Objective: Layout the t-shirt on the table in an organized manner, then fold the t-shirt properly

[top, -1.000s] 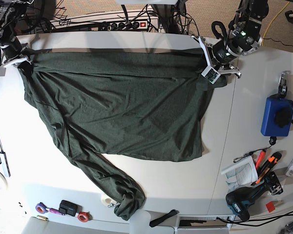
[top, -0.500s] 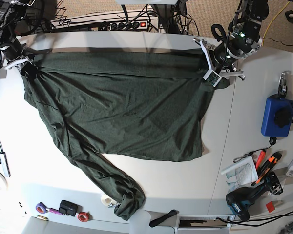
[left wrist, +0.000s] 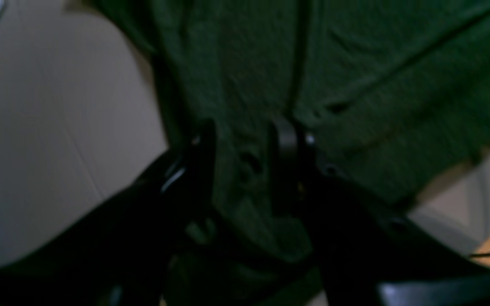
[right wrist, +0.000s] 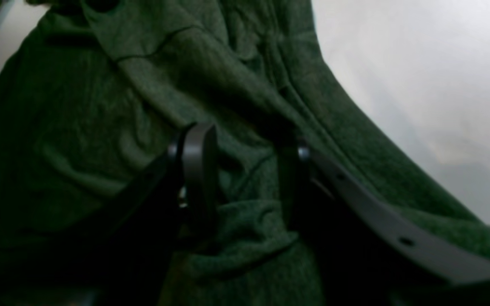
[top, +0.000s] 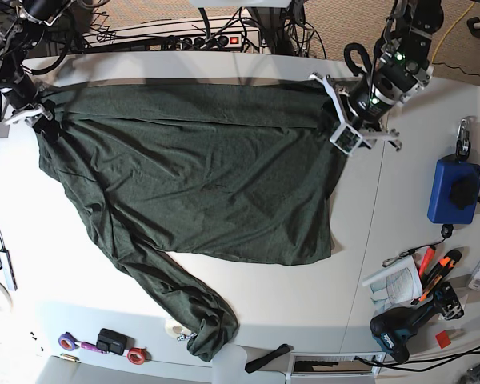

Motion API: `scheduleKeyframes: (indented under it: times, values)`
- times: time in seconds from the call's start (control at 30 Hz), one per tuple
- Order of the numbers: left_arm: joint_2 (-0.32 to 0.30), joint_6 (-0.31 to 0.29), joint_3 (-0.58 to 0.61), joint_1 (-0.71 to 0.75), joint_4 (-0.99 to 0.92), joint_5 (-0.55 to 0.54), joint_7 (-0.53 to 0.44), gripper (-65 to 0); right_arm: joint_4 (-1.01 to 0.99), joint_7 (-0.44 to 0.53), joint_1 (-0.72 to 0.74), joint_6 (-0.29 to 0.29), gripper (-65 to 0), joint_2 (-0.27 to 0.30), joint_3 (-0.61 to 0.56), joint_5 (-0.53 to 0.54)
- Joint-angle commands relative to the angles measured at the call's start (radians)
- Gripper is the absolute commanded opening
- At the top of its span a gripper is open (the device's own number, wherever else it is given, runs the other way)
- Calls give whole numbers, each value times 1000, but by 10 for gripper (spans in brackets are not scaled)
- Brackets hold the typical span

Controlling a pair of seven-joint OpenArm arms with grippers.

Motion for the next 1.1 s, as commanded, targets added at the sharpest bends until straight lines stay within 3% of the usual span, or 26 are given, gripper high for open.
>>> scheduleKeyframes:
  times: [0.0,0.2,0.43,0.67,0.9,1.0,1.07]
  values:
    - [-8,8,-3,-10,19,-6,-23,-434,7,-21,7,-14,-403,13,2,-2]
    - [-8,33,-3,-38,19,-7,-23,-434,7,-8,19,29,-403,18,2,24]
    - [-5,32,-3,-39,19,-59,-33,-434,7,2,131,32,-403,64,3,24]
    - [26,30,-3,-34,19,-67,-30,-434,7,26,271,33,-404,64,-19,3]
    - [57,17,-2,-35,19,-71,-34,-434,6,220,407,24,-404,65,-195,-264]
    - [64,15,-2,-37,19,-78,-33,-434,-4,234,463,-37,-402,65,-344,-385]
    - [69,13,-2,-38,19,-80,-39,-434,-43,235,505,-74,-352,65,-448,-431]
